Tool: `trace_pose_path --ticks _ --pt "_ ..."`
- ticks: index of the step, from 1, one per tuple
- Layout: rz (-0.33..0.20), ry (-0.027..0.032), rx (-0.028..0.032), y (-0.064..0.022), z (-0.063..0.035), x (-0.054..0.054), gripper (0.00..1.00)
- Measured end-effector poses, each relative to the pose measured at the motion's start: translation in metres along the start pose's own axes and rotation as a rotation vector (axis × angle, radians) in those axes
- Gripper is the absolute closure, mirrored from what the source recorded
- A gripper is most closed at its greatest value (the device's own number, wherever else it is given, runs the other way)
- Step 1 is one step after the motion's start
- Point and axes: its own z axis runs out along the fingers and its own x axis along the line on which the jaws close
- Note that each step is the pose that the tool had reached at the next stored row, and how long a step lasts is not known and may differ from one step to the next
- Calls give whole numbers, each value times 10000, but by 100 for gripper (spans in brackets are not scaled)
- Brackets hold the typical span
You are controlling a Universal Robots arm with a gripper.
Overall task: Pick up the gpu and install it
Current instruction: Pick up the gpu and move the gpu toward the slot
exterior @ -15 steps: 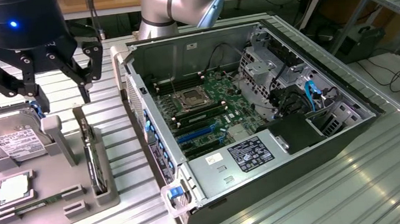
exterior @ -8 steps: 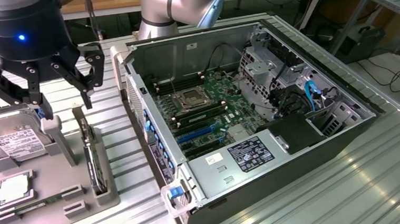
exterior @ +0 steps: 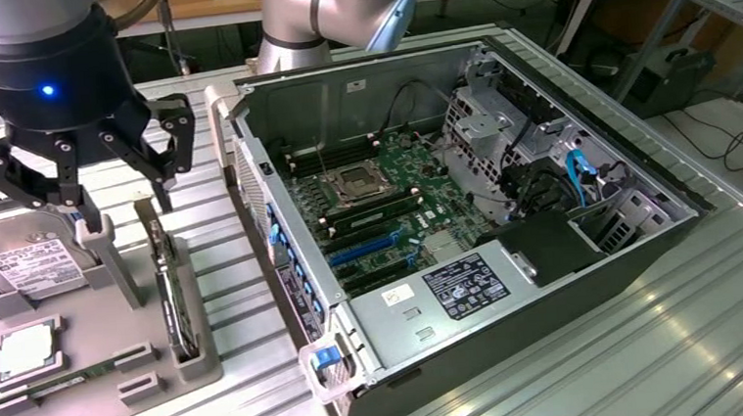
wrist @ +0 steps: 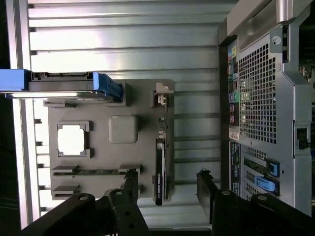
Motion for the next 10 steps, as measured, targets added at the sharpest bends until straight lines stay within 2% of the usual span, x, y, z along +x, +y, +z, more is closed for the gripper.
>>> trace_pose_path --ticks 2,3,5,7,9,10 --pt "-7 1 2 -2 7 12 40" --pt "-39 0 -1 -5 40 35 40" --pt "-121 4 -2 -9 170 45 40" --pt "-121 4 -3 -11 245 47 40" --pt "-121 4 -2 -16 378 49 40" --pt "-122 4 -3 -17 408 50 40"
